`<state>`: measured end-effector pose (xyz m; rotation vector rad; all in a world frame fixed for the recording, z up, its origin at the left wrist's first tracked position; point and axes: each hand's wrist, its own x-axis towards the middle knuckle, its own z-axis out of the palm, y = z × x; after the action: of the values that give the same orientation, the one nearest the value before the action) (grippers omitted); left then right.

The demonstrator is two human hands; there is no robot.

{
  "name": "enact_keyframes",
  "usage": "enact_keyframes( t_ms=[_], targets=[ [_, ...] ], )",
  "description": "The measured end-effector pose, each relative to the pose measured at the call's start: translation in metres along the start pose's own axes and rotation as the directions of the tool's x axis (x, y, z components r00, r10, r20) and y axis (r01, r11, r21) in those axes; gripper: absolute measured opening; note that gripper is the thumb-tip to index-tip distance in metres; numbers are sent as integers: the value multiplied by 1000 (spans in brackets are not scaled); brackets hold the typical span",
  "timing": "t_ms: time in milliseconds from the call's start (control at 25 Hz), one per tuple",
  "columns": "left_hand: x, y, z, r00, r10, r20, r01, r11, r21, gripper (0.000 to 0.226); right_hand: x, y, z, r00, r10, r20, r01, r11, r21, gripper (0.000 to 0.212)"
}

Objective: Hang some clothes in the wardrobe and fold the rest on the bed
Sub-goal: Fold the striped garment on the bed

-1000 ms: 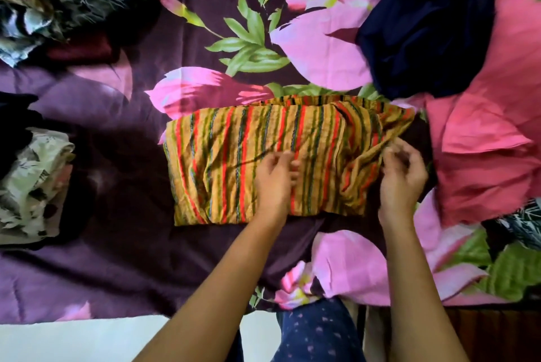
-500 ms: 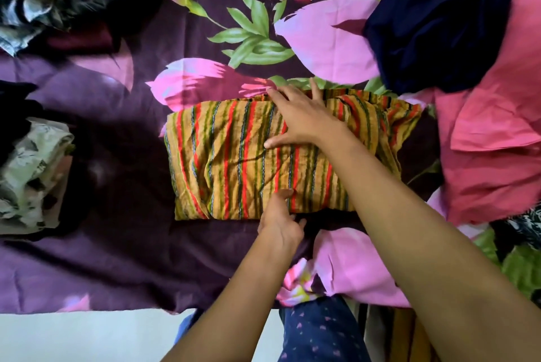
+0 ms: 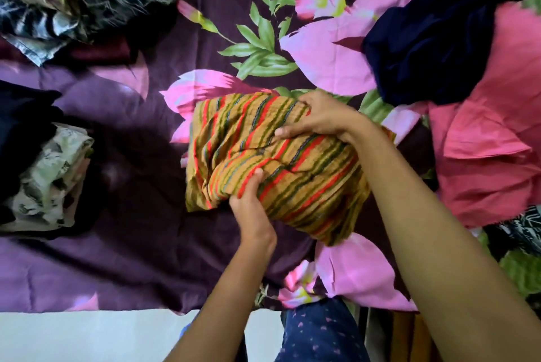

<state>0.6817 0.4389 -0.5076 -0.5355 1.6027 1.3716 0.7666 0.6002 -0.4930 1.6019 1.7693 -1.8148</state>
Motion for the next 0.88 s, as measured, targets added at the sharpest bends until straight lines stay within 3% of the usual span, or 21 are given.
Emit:
enact_keyframes(
  t_ms=[120, 200, 240, 400, 480, 560, 640, 760, 840, 880],
  targets=[
    [0, 52, 4, 971, 168, 170, -175, 984, 23, 24, -25, -22, -18, 987, -59, -146, 116, 903, 415, 25],
    [-4, 92, 18, 911, 258, 321, -274, 962, 6, 16, -35, -42, -28, 957, -119, -263, 250, 796, 552, 40],
    [-6, 111, 27, 873, 315, 372, -336, 942, -7, 14, -40, -52, -31, 934, -152, -322, 324, 739, 591, 44],
    [-19, 170, 55, 725, 491, 483, -527, 847, -71, 15, -61, -80, -42, 829, -308, -468, 558, 512, 653, 26],
    [-13, 176, 54, 681, 520, 515, -585, 810, -45, 20, -65, -74, -40, 805, -349, -480, 594, 479, 647, 40],
    [3, 159, 43, 700, 500, 510, -612, 788, 66, 18, -56, -52, -22, 836, -261, -483, 541, 538, 646, 54],
    [29, 122, 18, 781, 419, 462, -563, 794, 231, 12, -43, -15, 13, 874, -78, -480, 416, 631, 655, 57],
    [63, 58, -41, 917, 234, 322, -381, 751, 539, 24, -39, 55, 78, 873, 160, -461, 188, 761, 620, 28],
    [68, 29, -74, 962, 128, 242, -257, 728, 636, 35, -53, 86, 106, 843, 235, -483, 148, 762, 630, 11],
    [66, 21, -84, 973, 102, 209, -217, 719, 660, 33, -60, 94, 114, 833, 246, -496, 157, 754, 638, 12]
  ],
)
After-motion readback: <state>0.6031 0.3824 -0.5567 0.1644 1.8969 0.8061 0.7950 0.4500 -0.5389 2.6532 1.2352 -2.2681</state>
